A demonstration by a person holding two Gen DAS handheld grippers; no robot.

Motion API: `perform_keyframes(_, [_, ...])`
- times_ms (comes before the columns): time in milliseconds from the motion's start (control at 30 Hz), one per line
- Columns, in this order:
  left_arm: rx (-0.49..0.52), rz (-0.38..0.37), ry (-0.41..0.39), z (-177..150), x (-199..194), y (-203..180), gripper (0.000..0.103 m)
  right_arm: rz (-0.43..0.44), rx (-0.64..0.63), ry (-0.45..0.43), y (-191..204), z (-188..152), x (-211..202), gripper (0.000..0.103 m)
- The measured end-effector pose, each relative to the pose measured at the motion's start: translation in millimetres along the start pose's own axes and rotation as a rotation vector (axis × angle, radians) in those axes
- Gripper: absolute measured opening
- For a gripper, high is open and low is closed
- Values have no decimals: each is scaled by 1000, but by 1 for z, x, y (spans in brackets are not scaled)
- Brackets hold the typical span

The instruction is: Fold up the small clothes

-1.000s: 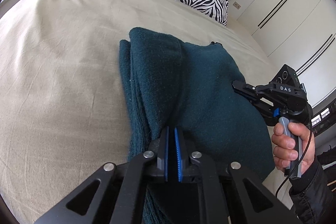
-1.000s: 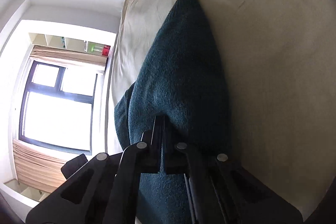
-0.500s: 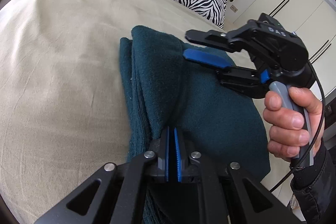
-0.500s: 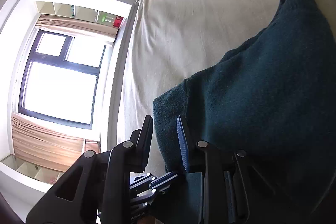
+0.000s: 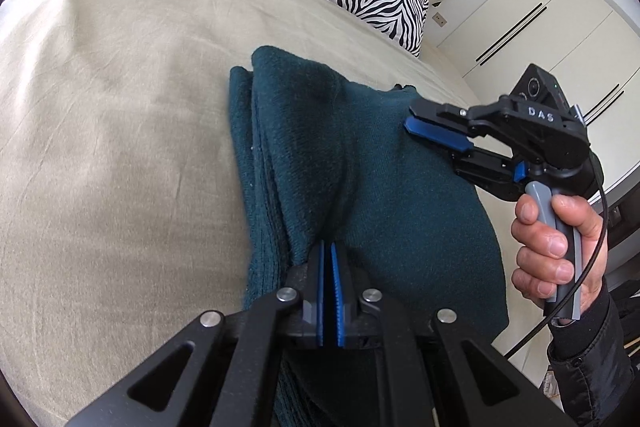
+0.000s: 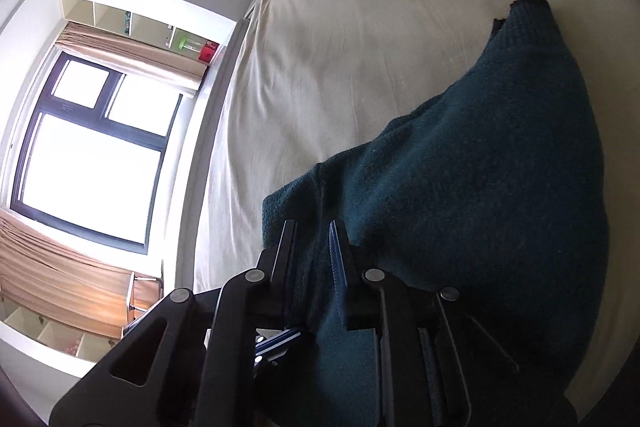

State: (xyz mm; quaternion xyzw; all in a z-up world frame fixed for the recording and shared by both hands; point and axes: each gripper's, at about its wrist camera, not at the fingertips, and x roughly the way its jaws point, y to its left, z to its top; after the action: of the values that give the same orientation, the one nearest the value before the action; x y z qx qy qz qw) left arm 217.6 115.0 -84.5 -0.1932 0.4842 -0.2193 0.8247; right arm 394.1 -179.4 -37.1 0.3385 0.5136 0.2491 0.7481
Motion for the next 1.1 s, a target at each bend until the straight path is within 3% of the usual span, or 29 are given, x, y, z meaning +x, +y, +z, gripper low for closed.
perform_keyframes(33, [0,3,1,0,0,0,9,-30,19,-7,-9,3,-2,14])
perform_keyframes(100, [-1,9,1,1,2,-3,9,49,78,-6,-40,5,-6,2])
perform_keyframes(200, [-9,14,3,4,3,-3,9,77,112,-1,-55,9,-8,0])
perform_keyframes(267, [-6,17,4,5,4,-3,9,47,80,-39,-40,7,-17,7])
perform_keyframes(367, [-8,17,2,6,5,-3,9,115,40,-90,-26,-6,-39,8])
perform_keyframes(400, [-8,19,2,6,6,-4,9,126,36,-97,-29,-15,-45,13])
perform_keyframes(433, [-9,19,1,6,6,-4,9,99,34,-88,-33,-23,-47,27])
perform_keyframes(467, [-10,19,1,5,6,-4,9,45,29,-65,-41,-30,-42,28])
perform_keyframes(533, [-19,15,-4,5,5,-4,9,79,-15,-95,-51,-46,-50,27])
perform_keyframes(600, [-47,-6,-9,4,2,-2,9,90,33,-104,-52,-48,-61,28])
perform_keyframes(667, [-70,-32,-18,3,-7,-2,10,94,54,-154,-50,-49,-79,36])
perform_keyframes(700, [-80,-37,-19,3,-13,-3,12,91,50,-190,-52,-52,-96,50])
perform_keyframes(733, [-85,-44,-26,2,-20,-5,21,86,50,-219,-51,-53,-109,58])
perform_keyframes(767, [-86,-51,-42,2,-28,-7,28,85,53,-230,-52,-54,-118,59])
perform_keyframes(833, [-102,0,-79,2,-40,-4,66,90,60,-212,-62,-54,-124,60])
perform_keyframes(900, [-141,47,-107,3,-46,8,69,49,84,-184,-76,-55,-128,60])
perform_keyframes(1000, [-224,34,-62,7,-39,27,68,40,136,-130,-91,-58,-124,60])
perform_keyframes(1100, [-190,29,-10,15,-25,23,68,36,164,-57,-103,-64,-109,60])
